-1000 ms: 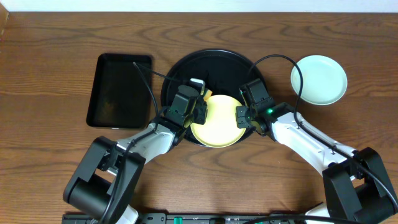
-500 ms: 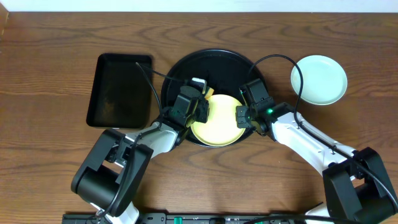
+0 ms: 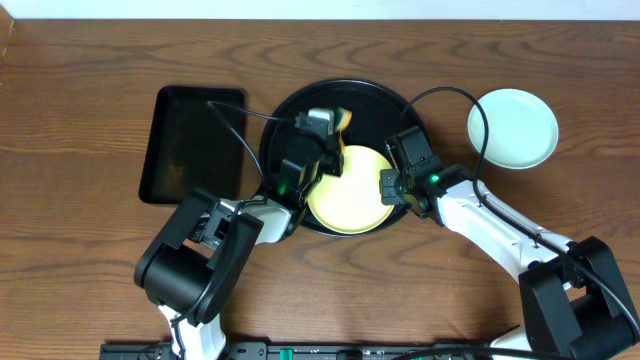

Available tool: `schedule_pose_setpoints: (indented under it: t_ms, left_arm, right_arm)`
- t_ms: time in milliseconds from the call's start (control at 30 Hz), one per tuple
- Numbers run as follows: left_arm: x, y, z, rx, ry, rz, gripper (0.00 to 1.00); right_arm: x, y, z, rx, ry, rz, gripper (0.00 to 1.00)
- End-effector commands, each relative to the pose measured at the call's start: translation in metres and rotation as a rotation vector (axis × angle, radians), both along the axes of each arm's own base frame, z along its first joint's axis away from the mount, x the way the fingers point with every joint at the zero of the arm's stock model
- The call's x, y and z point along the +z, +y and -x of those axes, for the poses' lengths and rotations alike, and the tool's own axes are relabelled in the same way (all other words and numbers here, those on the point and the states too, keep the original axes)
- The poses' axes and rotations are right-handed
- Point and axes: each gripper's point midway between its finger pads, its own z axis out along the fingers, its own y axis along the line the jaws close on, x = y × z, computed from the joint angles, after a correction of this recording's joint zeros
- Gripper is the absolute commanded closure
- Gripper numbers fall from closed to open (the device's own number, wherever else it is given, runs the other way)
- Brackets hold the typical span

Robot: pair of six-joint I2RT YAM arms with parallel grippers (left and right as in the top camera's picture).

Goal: Clean dirty plates on tray and stack at the side

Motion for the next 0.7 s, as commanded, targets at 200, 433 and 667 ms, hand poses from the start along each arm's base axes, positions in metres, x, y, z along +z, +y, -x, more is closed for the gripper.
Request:
schedule_pose_setpoints:
  t_ms: [200,433,667]
  left_arm:
    - [0.11,0.019,-0.018,0.073,-0.229,0.119,0.92]
    - [0.118,0.092,-0.006,0.201,-0.066,0.025,0.92]
    - [0.12,0.184,0.028,0.395,0.103,-0.007,0.92]
  right_arm:
    - [0.001,-0.003,0.001,-0.007,-0.002,0.006,0.99]
    - [0.013,0.004,-0.014,0.07,-0.085,0.013,0.99]
    - [0.096,0.0,-0.054,0.135,-0.351,0.143,0.99]
